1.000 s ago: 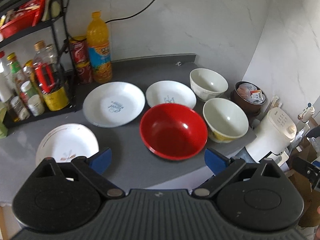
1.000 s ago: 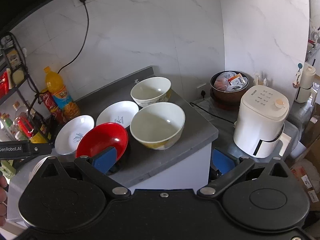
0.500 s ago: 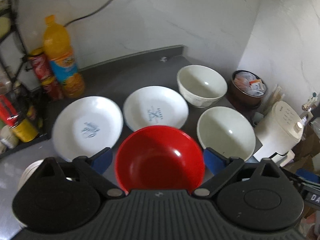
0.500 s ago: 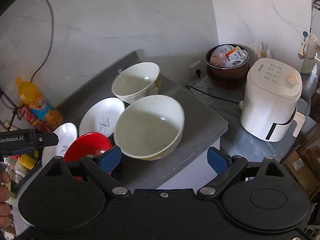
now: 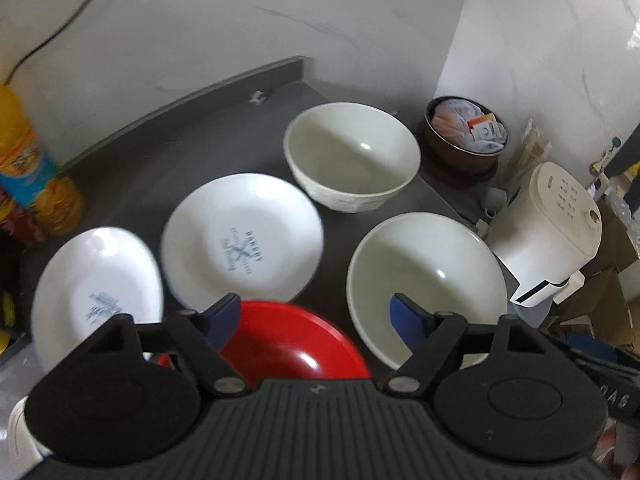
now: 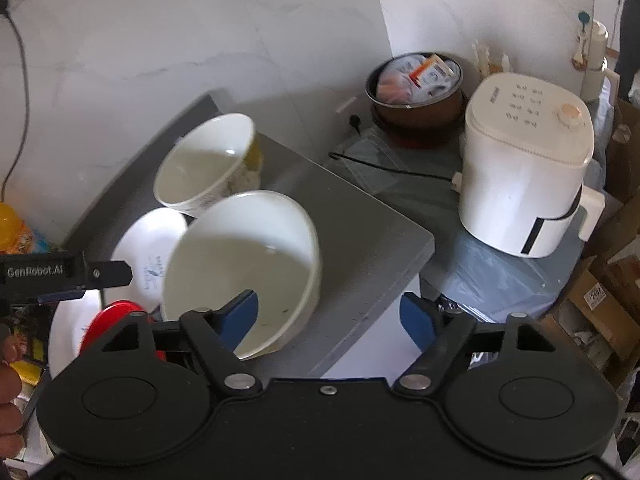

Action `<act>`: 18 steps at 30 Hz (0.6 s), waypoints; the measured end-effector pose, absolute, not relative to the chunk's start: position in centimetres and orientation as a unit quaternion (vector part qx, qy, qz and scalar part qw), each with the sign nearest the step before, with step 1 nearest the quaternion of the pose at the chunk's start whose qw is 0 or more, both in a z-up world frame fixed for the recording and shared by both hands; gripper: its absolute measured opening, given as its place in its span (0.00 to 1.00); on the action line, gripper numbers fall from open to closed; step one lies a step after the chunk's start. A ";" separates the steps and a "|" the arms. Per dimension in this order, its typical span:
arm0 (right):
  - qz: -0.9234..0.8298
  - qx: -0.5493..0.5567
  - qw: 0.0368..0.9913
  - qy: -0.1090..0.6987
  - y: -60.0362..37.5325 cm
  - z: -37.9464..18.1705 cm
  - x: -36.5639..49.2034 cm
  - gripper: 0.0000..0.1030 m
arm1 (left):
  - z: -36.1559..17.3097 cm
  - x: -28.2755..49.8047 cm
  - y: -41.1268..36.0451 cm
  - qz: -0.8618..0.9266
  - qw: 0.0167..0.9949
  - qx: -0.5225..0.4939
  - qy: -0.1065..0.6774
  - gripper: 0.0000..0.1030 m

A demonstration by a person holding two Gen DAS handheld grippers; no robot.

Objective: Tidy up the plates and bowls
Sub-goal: 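Close both grippers on the rim of the large cream bowl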

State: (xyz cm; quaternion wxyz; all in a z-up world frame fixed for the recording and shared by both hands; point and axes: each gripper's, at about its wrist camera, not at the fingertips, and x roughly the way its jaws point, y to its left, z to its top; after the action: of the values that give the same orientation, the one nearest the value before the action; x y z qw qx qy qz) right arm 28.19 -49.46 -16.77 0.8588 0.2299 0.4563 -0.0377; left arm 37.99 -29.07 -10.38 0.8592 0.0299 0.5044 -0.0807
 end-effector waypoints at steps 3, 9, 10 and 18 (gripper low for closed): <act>-0.045 0.247 0.850 0.464 -50.1 -17.8 28.9 0.68 | -11.5 39.5 -30.3 -0.086 0.851 0.033 0.517 0.70; -0.050 0.271 0.836 0.474 -50.4 -19.8 30.2 0.62 | -13.8 42.0 -33.0 -0.106 0.836 0.053 0.535 0.65; -0.050 0.275 0.834 0.476 -50.4 -20.1 30.3 0.59 | -14.1 42.2 -33.4 -0.109 0.833 0.057 0.540 0.64; -0.047 0.320 0.815 0.480 -50.6 -22.2 31.8 0.43 | -17.3 44.2 -35.3 -0.126 0.809 0.083 0.569 0.58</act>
State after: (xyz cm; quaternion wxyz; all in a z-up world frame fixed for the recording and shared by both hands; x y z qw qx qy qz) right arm 31.77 -50.57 -22.15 0.8154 0.3202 0.4800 -0.0472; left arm 44.18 -35.34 -17.33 0.8086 0.0831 0.5686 -0.1263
